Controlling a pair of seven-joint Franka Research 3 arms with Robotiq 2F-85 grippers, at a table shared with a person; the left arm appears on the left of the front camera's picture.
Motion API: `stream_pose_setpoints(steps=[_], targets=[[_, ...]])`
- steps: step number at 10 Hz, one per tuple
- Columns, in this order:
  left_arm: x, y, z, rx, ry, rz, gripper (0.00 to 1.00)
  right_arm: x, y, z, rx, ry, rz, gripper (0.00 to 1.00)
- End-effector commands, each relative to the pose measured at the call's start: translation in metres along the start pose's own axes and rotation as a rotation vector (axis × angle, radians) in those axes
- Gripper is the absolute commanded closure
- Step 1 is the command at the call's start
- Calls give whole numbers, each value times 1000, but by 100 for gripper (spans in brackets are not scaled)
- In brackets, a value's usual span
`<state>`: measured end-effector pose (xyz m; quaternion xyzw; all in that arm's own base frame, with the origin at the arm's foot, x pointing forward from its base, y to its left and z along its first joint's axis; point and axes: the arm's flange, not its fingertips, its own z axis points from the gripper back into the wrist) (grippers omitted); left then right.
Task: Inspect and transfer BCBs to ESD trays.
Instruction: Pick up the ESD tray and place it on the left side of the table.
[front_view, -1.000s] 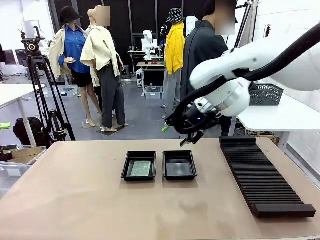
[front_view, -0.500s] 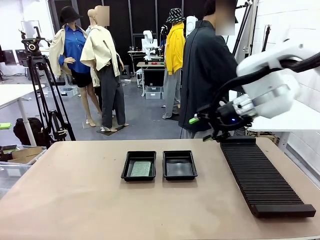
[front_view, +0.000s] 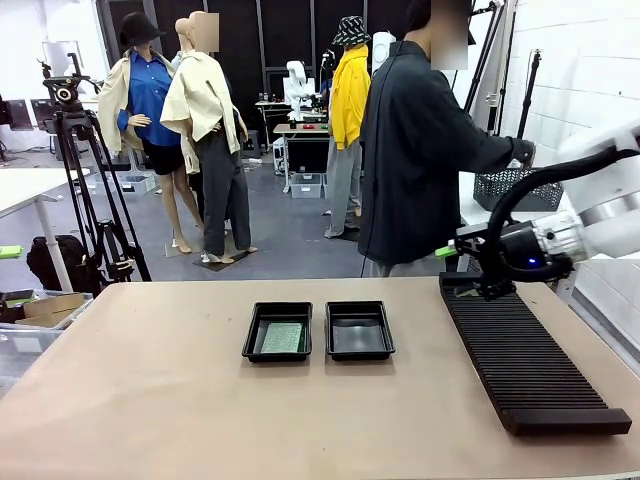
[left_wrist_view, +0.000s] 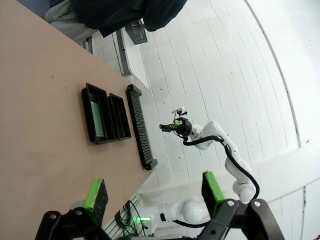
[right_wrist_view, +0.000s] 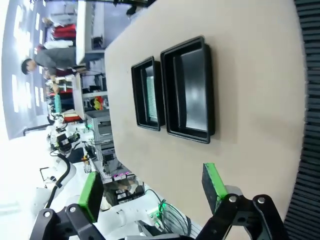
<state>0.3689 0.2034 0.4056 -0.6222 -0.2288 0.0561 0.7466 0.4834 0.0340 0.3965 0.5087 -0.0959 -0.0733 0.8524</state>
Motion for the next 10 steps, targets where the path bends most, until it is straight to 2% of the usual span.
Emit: stream_pose_setpoints(steps=[1, 4, 10], targets=[[0, 0, 0, 0, 0, 0, 0, -12, -12, 21, 52, -16, 23, 0], [29, -5, -52, 83, -19, 43, 0, -11, -31, 47, 86, -16, -1, 0], [69, -46, -182, 262, 58, -25, 0, 5, -78, 74, 192, 5, -69, 0]])
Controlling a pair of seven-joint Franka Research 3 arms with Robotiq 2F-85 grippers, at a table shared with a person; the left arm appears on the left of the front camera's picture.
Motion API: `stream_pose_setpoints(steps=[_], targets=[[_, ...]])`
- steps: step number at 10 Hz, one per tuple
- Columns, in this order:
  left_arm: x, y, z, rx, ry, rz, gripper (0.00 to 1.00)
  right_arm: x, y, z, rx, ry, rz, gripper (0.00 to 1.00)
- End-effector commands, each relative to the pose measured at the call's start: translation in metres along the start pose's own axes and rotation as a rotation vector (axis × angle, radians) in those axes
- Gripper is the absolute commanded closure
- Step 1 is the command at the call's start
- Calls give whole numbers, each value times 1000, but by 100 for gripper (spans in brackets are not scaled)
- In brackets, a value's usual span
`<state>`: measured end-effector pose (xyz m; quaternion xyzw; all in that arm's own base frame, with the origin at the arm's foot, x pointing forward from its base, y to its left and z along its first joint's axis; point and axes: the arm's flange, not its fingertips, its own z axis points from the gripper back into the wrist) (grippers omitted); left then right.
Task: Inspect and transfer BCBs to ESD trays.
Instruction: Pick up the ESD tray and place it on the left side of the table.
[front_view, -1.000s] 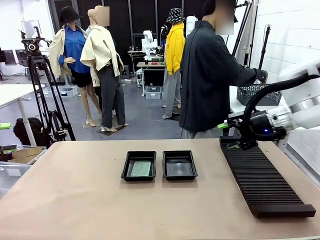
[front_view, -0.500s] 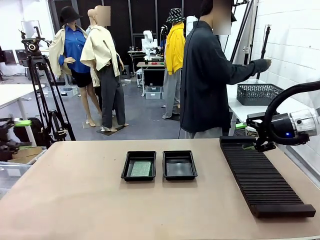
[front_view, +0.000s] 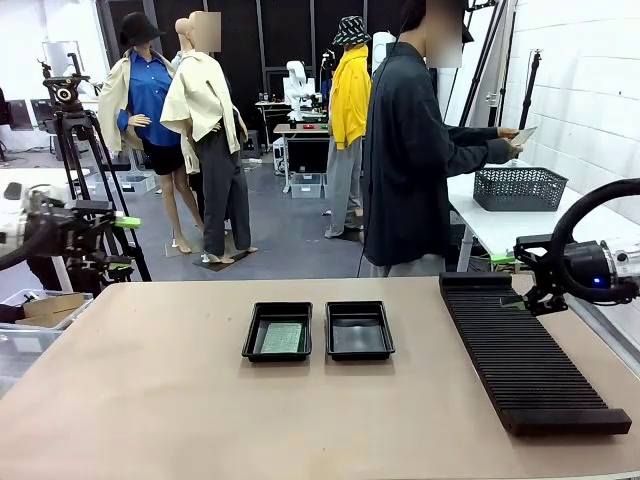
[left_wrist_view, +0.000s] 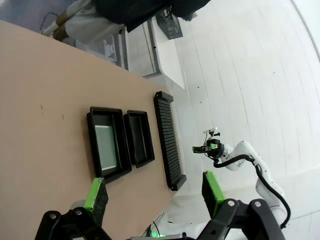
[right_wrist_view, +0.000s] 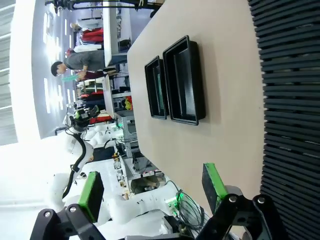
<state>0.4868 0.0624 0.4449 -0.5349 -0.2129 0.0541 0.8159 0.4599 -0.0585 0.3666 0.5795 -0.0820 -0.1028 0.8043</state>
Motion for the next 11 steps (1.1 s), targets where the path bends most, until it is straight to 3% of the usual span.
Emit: stream_pose_setpoints(steps=[1, 6, 10, 11], targets=[[7, -12, -32, 110, 34, -24, 0, 13, -12, 9, 46, 13, 10, 0], [-6, -51, -119, 384, 144, -171, 0, 10, -31, 29, 147, 96, 21, 0], [-35, -54, -176, 548, 230, -220, 0, 17, -36, 34, 149, 132, 24, 0], [-37, -50, -191, 585, 268, -217, 0, 10, -36, 29, 139, 101, -10, 0]])
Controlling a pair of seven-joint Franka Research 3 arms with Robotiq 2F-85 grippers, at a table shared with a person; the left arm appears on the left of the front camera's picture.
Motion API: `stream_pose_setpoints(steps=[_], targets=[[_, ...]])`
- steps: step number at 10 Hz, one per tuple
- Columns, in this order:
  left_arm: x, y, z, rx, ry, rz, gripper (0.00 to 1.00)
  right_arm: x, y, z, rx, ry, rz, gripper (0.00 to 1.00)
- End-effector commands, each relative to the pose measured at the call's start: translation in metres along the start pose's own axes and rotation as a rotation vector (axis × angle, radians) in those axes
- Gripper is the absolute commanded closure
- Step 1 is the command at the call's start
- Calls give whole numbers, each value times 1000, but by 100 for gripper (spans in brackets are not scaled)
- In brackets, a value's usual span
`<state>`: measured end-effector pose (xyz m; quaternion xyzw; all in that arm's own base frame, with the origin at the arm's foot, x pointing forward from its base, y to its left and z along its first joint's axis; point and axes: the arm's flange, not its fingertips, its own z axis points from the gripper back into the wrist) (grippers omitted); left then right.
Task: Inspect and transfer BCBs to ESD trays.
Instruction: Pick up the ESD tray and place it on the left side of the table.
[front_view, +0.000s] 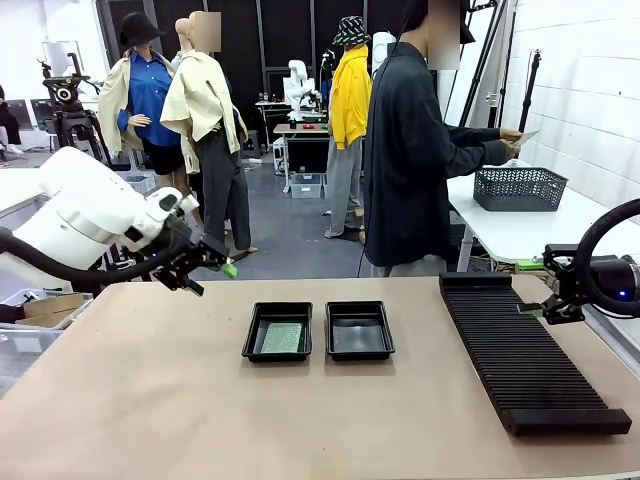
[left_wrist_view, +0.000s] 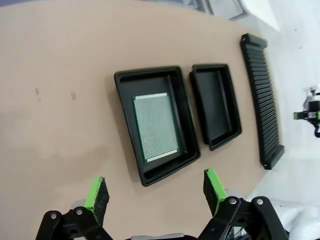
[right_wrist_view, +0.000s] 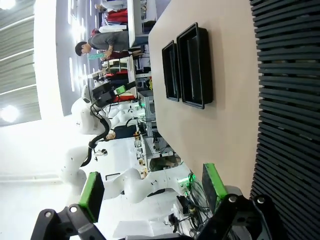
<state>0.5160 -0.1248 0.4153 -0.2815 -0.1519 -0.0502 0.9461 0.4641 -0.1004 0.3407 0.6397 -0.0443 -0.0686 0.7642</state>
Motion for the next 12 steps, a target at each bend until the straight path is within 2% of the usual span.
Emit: stream_pose_setpoints(steps=[1, 4, 9, 12], targets=[[11, -7, -23, 80, 82, 2, 0, -4, 1, -1, -2, -5, -3, 0], [17, -15, -73, 127, 121, 7, 0, -4, 1, -1, -2, -5, -3, 0], [19, -29, -118, 270, 228, -8, 0, -4, 1, -1, -2, -5, -3, 0], [17, -35, -140, 276, 261, -20, 0, -4, 1, -1, -2, -5, -3, 0]])
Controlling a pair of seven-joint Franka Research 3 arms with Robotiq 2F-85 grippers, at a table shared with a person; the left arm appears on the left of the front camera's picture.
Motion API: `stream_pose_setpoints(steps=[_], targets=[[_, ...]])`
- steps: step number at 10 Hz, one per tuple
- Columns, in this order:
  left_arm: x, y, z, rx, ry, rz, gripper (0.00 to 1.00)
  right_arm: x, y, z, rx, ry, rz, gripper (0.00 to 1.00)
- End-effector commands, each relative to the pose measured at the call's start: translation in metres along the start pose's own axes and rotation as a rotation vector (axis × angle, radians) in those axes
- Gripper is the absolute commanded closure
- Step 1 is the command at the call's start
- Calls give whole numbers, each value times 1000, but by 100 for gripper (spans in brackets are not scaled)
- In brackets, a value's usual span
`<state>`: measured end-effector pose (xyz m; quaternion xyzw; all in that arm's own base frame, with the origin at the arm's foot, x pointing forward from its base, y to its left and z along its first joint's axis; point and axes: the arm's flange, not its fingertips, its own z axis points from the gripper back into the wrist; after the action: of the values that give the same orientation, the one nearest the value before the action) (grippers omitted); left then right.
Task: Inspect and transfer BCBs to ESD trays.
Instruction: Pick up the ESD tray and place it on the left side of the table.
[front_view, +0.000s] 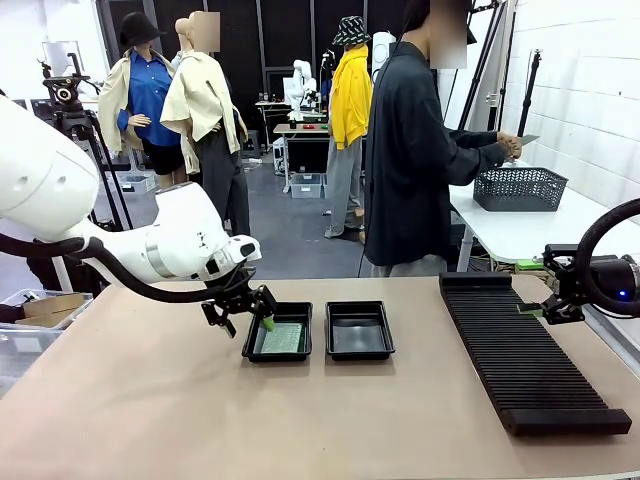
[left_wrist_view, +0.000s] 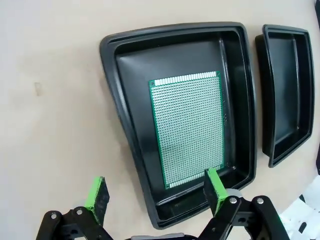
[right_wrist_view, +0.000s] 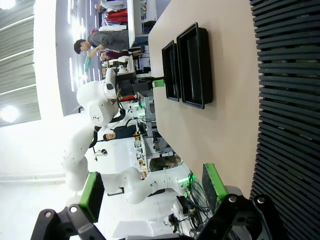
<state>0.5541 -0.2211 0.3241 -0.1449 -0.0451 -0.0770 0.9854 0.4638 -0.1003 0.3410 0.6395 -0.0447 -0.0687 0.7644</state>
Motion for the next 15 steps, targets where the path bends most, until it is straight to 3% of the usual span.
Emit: stream_pose_setpoints(steps=[1, 3, 4, 8, 15], targets=[[11, -10, -4, 17, 23, -1, 0, -4, 0, -1, -1, -5, -3, 0], [13, -11, -5, 25, 17, -8, 9, -4, 0, -1, -1, -5, -3, 0], [14, -9, -8, 21, 18, 7, 22, -4, 0, -1, -1, -5, -3, 0], [17, 0, -10, 52, -4, 46, 100, -4, 0, -1, -1, -5, -3, 0], [13, 7, -7, 36, -4, 41, 100, -4, 0, -1, -1, -5, -3, 0]])
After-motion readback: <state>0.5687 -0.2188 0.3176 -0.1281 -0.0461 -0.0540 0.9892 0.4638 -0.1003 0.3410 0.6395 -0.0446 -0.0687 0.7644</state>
